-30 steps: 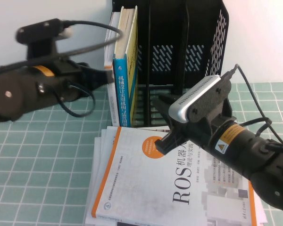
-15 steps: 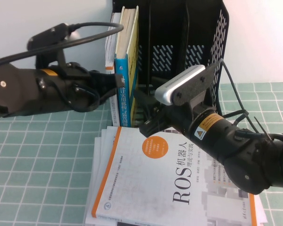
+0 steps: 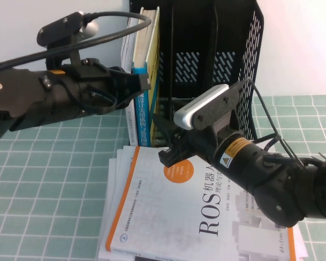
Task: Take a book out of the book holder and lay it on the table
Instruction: Hold the bookshelf, then pick up the right side book from the book shelf
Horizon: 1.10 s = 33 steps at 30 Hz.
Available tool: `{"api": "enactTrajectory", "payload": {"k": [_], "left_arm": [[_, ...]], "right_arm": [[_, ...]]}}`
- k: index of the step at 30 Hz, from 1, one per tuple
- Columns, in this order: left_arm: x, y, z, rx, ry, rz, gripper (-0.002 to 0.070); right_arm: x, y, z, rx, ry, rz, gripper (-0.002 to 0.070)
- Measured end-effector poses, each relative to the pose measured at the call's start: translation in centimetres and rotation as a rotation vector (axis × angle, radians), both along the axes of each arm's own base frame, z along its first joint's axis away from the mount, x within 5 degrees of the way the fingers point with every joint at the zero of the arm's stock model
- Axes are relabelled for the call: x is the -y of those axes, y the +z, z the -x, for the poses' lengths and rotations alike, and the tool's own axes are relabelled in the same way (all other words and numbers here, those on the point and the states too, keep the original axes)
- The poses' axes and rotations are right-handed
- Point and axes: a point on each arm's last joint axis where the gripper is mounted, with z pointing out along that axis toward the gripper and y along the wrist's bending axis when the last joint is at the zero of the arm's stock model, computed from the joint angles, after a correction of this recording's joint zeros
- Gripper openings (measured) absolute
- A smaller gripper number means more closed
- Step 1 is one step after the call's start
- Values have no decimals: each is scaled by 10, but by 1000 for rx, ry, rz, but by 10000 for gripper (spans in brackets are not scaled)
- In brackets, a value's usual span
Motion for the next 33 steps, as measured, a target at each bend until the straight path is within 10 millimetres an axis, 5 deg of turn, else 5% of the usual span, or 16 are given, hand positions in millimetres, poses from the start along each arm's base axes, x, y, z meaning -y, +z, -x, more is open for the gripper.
{"api": "enactTrajectory", "payload": {"k": [33], "left_arm": [[-2,-5,-7,62,3,-100,-3]], "right_arm": [[-31,-1,-30,44,19,-151,396]]}}
